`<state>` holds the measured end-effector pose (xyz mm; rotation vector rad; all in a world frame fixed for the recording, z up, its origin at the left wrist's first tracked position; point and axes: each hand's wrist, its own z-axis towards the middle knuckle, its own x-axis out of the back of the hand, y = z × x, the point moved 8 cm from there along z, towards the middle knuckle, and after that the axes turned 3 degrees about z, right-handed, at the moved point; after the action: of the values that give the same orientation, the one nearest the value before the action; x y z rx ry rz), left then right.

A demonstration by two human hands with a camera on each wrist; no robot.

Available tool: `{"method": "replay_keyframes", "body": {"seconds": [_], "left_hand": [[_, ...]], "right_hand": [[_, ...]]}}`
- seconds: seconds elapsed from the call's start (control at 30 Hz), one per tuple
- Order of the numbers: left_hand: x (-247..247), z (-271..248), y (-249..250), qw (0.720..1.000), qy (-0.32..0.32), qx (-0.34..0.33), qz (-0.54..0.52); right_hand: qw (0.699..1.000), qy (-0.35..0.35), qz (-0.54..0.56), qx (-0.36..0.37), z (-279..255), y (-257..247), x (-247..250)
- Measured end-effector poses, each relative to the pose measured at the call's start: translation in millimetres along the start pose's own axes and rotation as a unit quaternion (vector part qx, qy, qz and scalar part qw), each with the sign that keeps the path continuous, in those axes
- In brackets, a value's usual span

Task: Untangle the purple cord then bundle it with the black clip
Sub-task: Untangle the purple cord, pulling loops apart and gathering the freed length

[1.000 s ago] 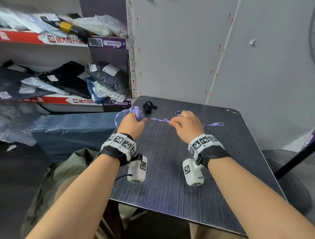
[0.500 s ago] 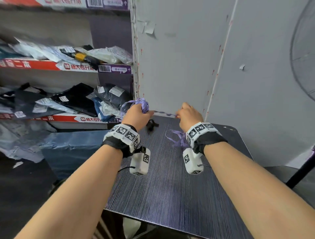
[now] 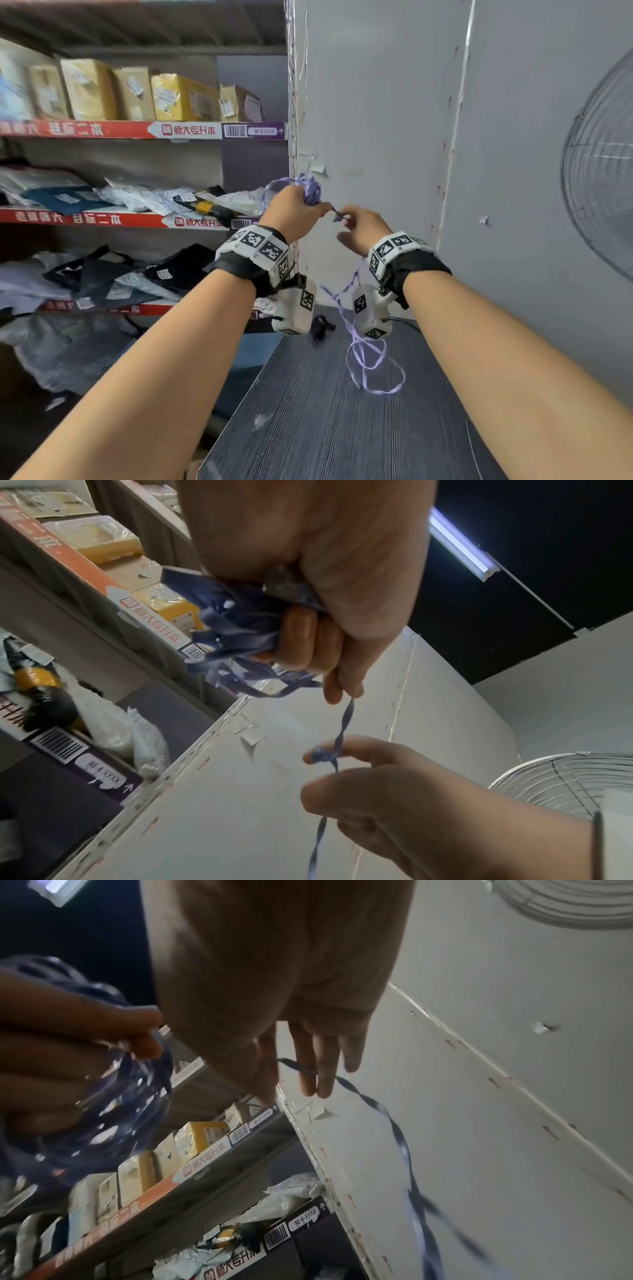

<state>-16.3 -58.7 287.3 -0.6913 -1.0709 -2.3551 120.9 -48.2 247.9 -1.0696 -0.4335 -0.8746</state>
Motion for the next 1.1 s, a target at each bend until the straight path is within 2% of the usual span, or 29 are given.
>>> {"method": "replay_keyframes", "body": {"seconds": [0.1,0.3,0.43,0.57,0.63,0.73,0.87,1.1], "left_hand": [[18,13,10,1.0,0.019,-0.006,-0.015],[46,29,22,0.998,0.057,-0.026,-0.008],[57,37,15,0.996,0.085,-0.014,0.0],[67,48,9,0.995,0.099,0.002,0.004],[71,52,10,0.995,0.104,0.001,0.003],[78,56,14,0.994,0.111,-0.006,0.006],[83,60,16,0.994,0.111,-0.008,0.02],[81,61,7,0.993,0.115,-0.001,0.023]], "right_hand": [[0.999,-0.024,0.012,0.031,5,-24,4],[0.997,-0.021,0.068,0.026,22,-47,23],[0.987,-0.056,0.145,0.032,29,-55,18],[0.993,-0.012,0.082,0.078,40,-69,34],[0.991,0.041,0.065,0.11,44,-77,48],[0.983,0.121,0.091,0.099,53,-77,63],[0.985,0.125,0.069,0.098,61,-81,63],[0.975,0.118,-0.119,0.146,61,-95,53]]}}
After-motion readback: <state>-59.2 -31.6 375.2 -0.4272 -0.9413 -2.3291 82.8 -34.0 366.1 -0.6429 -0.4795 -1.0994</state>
